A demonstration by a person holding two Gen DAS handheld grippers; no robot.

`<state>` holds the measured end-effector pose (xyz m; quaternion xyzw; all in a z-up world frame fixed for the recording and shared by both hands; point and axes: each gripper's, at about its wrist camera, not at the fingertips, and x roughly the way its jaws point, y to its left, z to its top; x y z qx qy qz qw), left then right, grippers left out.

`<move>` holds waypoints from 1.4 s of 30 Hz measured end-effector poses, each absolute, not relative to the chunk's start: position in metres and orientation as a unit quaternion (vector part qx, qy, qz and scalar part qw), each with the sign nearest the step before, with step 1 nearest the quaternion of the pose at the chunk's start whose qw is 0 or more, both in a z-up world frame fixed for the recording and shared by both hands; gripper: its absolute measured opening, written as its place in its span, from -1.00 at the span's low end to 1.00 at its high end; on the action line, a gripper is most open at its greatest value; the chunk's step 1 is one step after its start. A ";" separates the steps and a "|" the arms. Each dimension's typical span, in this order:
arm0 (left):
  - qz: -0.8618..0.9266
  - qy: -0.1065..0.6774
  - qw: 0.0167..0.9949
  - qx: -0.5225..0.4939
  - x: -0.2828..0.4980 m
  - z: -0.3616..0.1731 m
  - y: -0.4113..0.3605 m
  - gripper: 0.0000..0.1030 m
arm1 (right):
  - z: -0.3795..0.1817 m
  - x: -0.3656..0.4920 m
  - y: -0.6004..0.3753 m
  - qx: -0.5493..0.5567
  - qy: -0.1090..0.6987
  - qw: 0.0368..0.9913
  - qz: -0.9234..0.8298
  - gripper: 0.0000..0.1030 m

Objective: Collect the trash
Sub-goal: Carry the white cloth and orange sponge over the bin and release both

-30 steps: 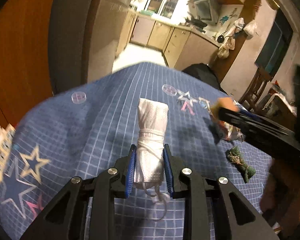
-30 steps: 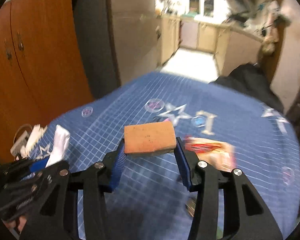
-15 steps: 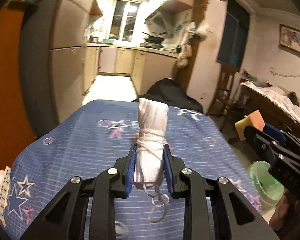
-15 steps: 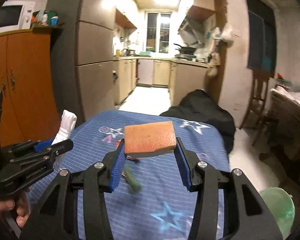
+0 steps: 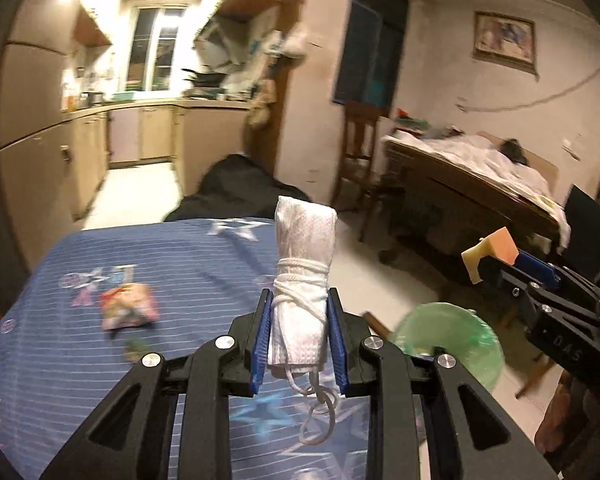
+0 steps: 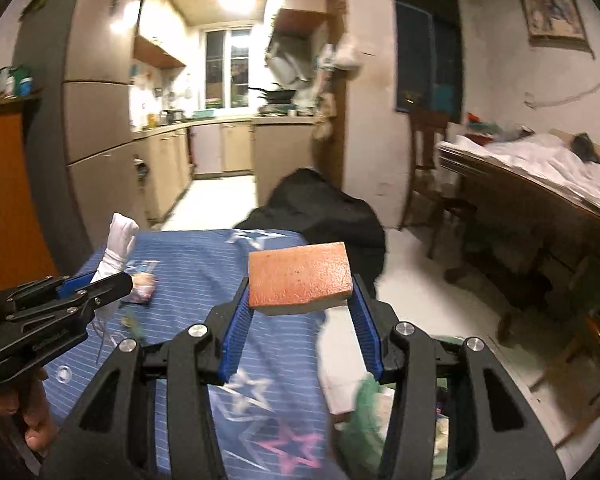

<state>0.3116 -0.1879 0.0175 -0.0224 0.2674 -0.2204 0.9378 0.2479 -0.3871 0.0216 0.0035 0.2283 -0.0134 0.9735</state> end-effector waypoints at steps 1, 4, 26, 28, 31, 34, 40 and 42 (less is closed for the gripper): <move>-0.234 0.272 0.933 -0.020 0.312 0.017 -0.207 -0.47 | 0.020 0.246 -0.397 0.005 0.231 0.973 -0.021 -0.11; -0.259 0.280 0.924 -0.013 0.318 0.014 -0.248 -0.47 | 0.015 0.242 -0.427 0.009 0.242 0.969 -0.049 -0.11; -0.383 0.405 0.829 0.038 0.381 -0.054 -0.453 -0.47 | -0.061 0.265 -0.582 0.097 0.407 0.903 -0.100 -0.11; -0.389 0.418 0.820 0.040 0.388 -0.062 -0.463 -0.47 | -0.072 0.270 -0.593 0.109 0.424 0.893 -0.100 -0.11; -0.389 0.443 0.807 0.040 0.401 -0.078 -0.477 -0.47 | -0.081 0.275 -0.602 0.114 0.444 0.883 -0.100 -0.11; -0.390 0.476 0.787 0.044 0.414 -0.101 -0.491 -0.47 | -0.091 0.276 -0.608 0.115 0.459 0.876 -0.099 -0.11; -0.378 0.498 0.779 0.049 0.428 -0.134 -0.504 -0.47 | -0.105 0.279 -0.613 0.114 0.475 0.867 -0.096 -0.11; -0.376 0.499 0.779 0.050 0.428 -0.140 -0.505 -0.47 | -0.108 0.280 -0.617 0.116 0.477 0.866 -0.095 -0.11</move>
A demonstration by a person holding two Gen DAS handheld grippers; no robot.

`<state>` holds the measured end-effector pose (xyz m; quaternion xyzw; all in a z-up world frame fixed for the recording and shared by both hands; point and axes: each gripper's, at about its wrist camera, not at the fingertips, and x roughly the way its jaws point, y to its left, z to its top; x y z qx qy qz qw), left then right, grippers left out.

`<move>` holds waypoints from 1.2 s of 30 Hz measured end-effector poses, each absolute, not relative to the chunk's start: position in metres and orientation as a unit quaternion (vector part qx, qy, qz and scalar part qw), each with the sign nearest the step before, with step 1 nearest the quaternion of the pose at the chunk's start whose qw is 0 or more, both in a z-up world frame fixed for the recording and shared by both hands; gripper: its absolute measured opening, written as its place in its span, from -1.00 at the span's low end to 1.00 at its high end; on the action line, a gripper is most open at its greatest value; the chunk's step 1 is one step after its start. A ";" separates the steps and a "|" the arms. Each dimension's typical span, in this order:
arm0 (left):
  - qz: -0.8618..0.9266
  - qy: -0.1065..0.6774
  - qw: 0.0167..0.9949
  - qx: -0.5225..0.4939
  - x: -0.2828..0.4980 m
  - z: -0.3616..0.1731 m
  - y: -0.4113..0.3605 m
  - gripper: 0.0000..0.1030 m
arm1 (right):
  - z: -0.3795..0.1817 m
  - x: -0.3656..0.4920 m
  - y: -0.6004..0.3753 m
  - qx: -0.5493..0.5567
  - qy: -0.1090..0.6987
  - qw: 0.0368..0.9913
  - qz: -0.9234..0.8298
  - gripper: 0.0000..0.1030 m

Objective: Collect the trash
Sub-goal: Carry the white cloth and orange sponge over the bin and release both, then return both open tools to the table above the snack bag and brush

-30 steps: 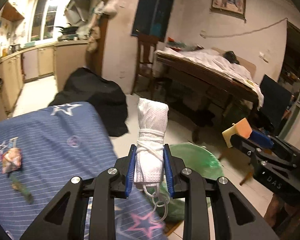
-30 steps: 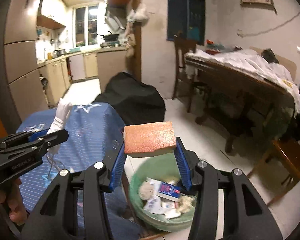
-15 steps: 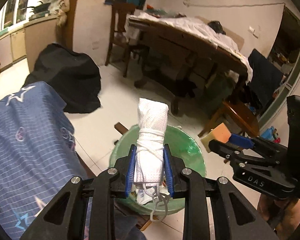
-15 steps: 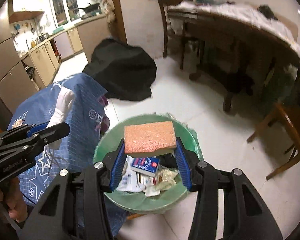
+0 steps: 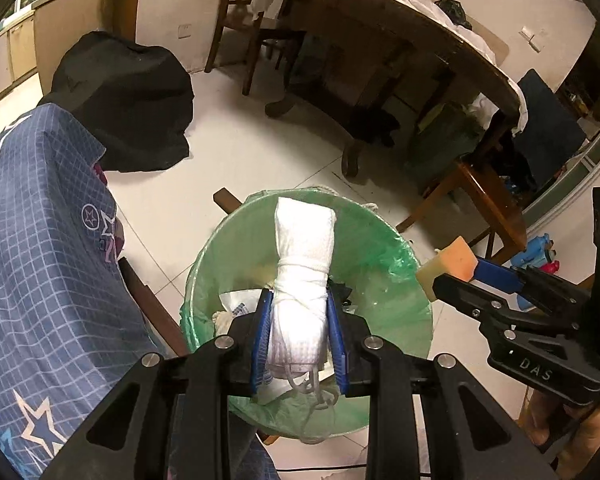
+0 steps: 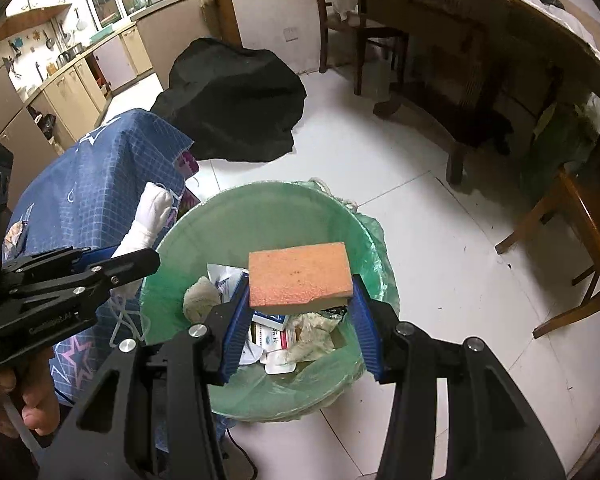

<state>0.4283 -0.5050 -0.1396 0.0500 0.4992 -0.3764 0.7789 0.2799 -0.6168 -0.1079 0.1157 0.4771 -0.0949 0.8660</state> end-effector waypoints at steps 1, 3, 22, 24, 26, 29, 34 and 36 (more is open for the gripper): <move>-0.376 0.499 0.779 0.051 0.429 -0.142 -0.505 -0.47 | -0.109 0.280 -0.618 0.117 0.477 0.866 -0.095 -0.11; -0.375 0.498 0.780 0.053 0.428 -0.142 -0.504 -0.47 | -0.110 0.279 -0.620 0.119 0.477 0.866 -0.094 -0.11; -0.355 0.497 0.790 0.060 0.431 -0.143 -0.499 0.36 | -0.112 0.278 -0.633 0.134 0.461 0.872 -0.099 0.30; -0.353 0.498 0.790 0.061 0.431 -0.144 -0.498 0.36 | -0.113 0.278 -0.634 0.136 0.461 0.871 -0.098 0.30; -0.351 0.498 0.791 0.061 0.432 -0.145 -0.498 0.36 | -0.114 0.279 -0.634 0.136 0.462 0.871 -0.097 0.30; -0.350 0.498 0.791 0.061 0.431 -0.145 -0.498 0.36 | -0.114 0.278 -0.632 0.136 0.461 0.872 -0.096 0.30; -0.351 0.492 0.794 0.065 0.426 -0.141 -0.495 0.36 | -0.107 0.273 -0.625 0.126 0.451 0.878 -0.101 0.30; -0.350 0.488 0.797 0.068 0.423 -0.138 -0.491 0.36 | -0.101 0.266 -0.620 0.118 0.439 0.884 -0.106 0.30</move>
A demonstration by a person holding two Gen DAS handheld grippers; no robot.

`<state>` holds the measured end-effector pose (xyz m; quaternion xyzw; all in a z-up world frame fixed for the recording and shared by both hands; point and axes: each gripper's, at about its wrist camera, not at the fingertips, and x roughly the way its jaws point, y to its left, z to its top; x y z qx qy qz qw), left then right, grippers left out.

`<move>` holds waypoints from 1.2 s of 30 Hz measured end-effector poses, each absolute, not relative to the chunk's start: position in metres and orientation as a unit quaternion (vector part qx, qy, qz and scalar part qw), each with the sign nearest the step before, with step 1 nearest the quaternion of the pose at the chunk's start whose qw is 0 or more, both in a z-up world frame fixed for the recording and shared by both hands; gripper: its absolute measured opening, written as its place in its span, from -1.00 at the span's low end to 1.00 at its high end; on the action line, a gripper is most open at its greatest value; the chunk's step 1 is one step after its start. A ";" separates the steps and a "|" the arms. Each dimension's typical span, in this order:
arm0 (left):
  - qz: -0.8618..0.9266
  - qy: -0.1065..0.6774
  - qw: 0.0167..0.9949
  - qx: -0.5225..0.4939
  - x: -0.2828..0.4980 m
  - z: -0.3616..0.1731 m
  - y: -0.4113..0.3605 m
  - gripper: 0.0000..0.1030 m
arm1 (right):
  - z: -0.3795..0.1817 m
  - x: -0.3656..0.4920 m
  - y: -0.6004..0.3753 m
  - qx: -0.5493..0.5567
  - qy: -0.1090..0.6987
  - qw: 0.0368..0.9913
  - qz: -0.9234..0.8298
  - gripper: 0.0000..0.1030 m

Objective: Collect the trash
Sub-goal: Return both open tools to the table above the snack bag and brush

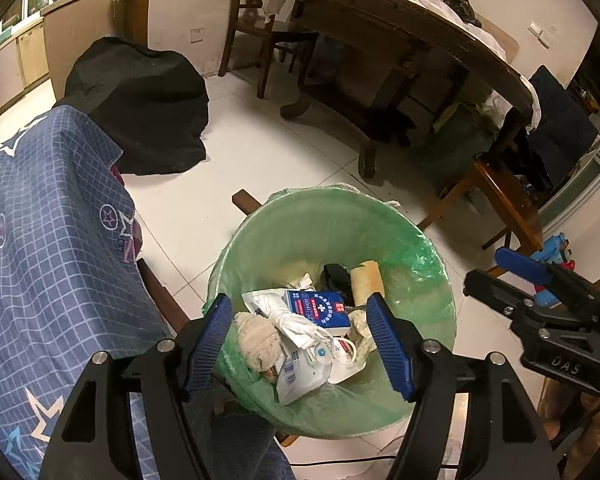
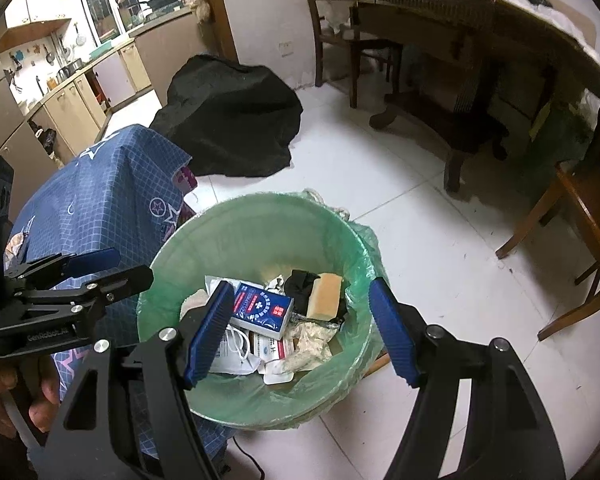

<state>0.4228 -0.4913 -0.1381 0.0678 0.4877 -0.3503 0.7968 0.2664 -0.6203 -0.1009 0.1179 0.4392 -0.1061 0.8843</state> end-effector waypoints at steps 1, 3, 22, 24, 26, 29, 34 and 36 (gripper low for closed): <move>-0.349 0.485 0.799 0.069 0.421 -0.137 -0.489 0.36 | -0.099 0.263 -0.618 0.114 0.432 0.888 -0.109 0.30; -0.345 0.477 0.805 0.073 0.416 -0.133 -0.481 0.36 | -0.089 0.251 -0.612 0.106 0.408 0.900 -0.113 0.37; -0.204 0.297 0.928 0.100 0.331 -0.054 -0.282 0.58 | -0.047 0.162 -0.471 0.044 0.229 0.969 -0.084 0.71; -0.197 0.297 0.929 0.096 0.330 -0.050 -0.267 0.58 | -0.044 0.164 -0.458 0.039 0.228 0.970 -0.073 0.71; -0.189 0.297 0.931 0.093 0.330 -0.048 -0.252 0.58 | -0.040 0.165 -0.445 0.031 0.226 0.972 -0.063 0.71; -0.181 0.296 0.934 0.086 0.328 -0.043 -0.232 0.58 | -0.033 0.169 -0.426 0.019 0.225 0.973 -0.047 0.71; -0.168 0.298 0.937 0.080 0.323 -0.040 -0.205 0.58 | -0.024 0.175 -0.398 -0.003 0.225 0.974 -0.024 0.71; -0.164 0.300 0.937 0.076 0.324 -0.039 -0.197 0.58 | -0.022 0.176 -0.389 -0.009 0.224 0.974 -0.019 0.71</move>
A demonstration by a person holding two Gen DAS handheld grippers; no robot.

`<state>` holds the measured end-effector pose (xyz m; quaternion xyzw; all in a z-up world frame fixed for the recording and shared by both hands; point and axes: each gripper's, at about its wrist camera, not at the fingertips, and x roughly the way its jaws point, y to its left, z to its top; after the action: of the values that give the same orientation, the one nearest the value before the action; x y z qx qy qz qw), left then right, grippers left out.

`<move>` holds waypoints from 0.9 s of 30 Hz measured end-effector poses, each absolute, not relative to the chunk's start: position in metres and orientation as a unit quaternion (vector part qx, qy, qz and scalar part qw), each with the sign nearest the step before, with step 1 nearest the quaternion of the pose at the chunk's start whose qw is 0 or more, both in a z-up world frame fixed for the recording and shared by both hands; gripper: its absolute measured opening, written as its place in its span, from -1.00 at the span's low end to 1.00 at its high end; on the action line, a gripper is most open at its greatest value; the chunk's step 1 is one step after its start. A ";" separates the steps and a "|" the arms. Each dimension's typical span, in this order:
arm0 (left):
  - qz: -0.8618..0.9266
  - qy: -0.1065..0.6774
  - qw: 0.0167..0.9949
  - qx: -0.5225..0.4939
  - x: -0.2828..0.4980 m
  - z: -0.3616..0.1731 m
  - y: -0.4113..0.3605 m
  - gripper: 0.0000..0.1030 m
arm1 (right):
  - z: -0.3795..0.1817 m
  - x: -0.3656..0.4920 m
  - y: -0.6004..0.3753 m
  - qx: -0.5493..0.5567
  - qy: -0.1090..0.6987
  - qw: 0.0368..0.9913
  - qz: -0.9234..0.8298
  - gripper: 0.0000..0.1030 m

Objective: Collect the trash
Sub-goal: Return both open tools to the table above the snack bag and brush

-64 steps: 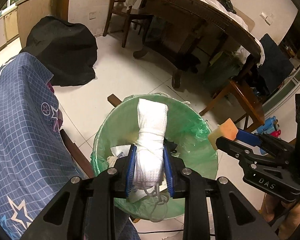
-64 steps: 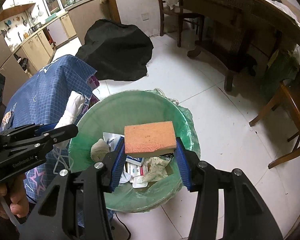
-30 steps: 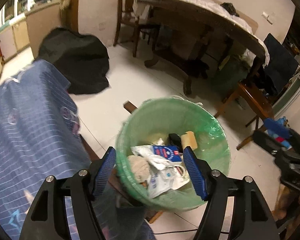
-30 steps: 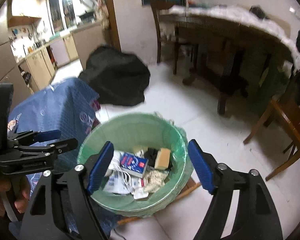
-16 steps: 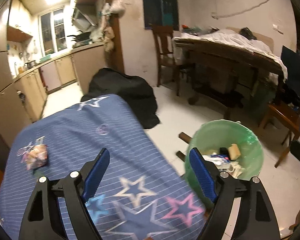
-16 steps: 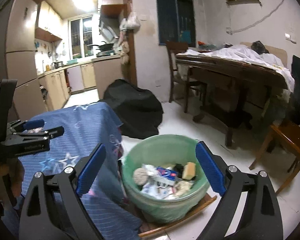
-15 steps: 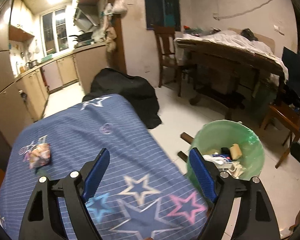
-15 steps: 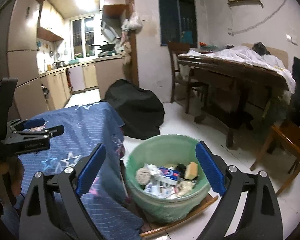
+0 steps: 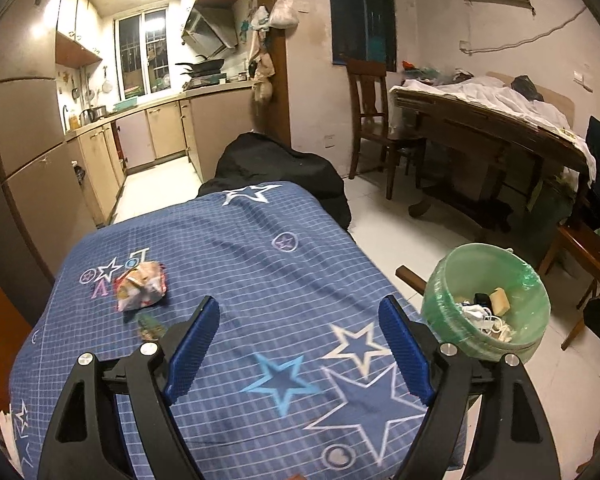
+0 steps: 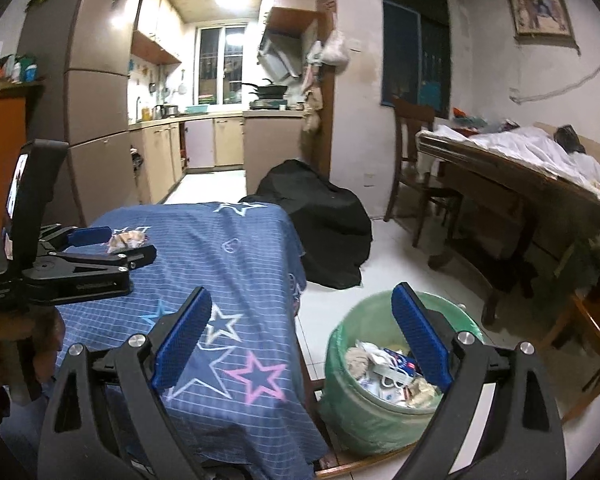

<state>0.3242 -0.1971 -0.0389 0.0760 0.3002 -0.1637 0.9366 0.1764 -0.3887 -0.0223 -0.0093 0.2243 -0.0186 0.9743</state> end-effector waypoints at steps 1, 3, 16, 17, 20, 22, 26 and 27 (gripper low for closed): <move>-0.161 0.301 0.937 0.074 0.324 -0.039 -0.192 0.58 | -0.022 0.177 -0.387 -0.011 0.224 0.974 -0.016 0.71; -0.158 0.302 0.938 0.071 0.327 -0.039 -0.182 0.58 | -0.020 0.180 -0.378 -0.013 0.226 0.974 -0.009 0.71; -0.118 0.359 0.926 -0.002 0.356 -0.072 -0.066 0.58 | -0.031 0.206 -0.306 -0.036 0.267 0.958 0.096 0.72; -0.105 0.365 0.925 -0.014 0.361 -0.075 -0.046 0.58 | -0.034 0.212 -0.298 -0.040 0.276 0.954 0.112 0.72; -0.057 0.373 0.925 -0.039 0.374 -0.084 0.011 0.57 | -0.044 0.234 -0.269 -0.047 0.300 0.939 0.164 0.71; -0.034 0.380 0.922 -0.058 0.382 -0.089 0.042 0.57 | -0.057 0.263 -0.245 -0.048 0.327 0.921 0.209 0.71; -0.029 0.399 0.913 -0.074 0.398 -0.100 0.075 0.57 | -0.087 0.324 -0.200 -0.058 0.373 0.891 0.253 0.66; -0.034 0.405 0.910 -0.076 0.402 -0.103 0.078 0.57 | -0.094 0.337 -0.189 -0.067 0.380 0.886 0.259 0.59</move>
<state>0.4018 0.0777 -0.1027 -0.0756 0.4053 -0.0345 0.9104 0.3368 -0.1887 -0.0945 -0.0669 0.3798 0.2586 0.8857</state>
